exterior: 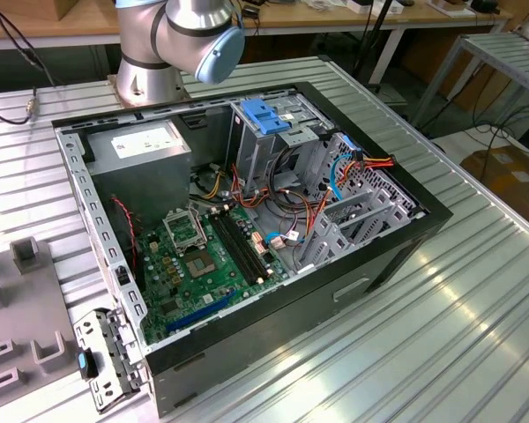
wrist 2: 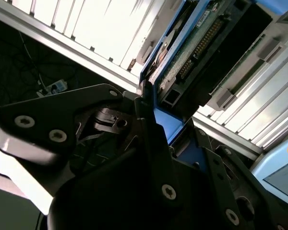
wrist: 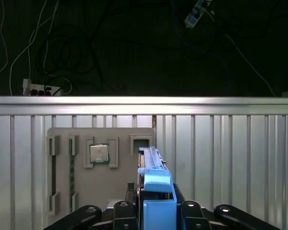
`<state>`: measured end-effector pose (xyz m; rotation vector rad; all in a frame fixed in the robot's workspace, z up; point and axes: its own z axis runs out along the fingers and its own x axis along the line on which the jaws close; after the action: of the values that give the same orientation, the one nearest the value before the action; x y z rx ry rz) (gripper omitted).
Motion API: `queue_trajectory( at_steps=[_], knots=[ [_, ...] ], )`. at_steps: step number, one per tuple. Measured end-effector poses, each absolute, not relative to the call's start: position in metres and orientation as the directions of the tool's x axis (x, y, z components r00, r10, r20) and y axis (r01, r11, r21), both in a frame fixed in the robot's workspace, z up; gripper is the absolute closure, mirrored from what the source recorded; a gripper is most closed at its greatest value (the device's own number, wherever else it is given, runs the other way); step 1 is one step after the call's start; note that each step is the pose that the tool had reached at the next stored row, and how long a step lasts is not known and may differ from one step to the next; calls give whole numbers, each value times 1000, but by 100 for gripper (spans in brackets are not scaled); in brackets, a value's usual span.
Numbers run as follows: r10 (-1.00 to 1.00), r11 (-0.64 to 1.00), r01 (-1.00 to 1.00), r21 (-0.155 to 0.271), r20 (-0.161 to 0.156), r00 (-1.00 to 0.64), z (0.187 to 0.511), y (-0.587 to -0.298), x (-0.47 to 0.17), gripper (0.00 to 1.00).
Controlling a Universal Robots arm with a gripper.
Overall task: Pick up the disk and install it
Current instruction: 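Pick up the disk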
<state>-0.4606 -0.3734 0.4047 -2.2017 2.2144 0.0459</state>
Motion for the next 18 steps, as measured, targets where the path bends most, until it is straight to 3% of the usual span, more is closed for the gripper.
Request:
queue_trajectory(
  at_steps=[18],
  knots=[
    [-999, 6, -1000, 9, -39, -6, 429, -373, -461, 63]
  ],
)
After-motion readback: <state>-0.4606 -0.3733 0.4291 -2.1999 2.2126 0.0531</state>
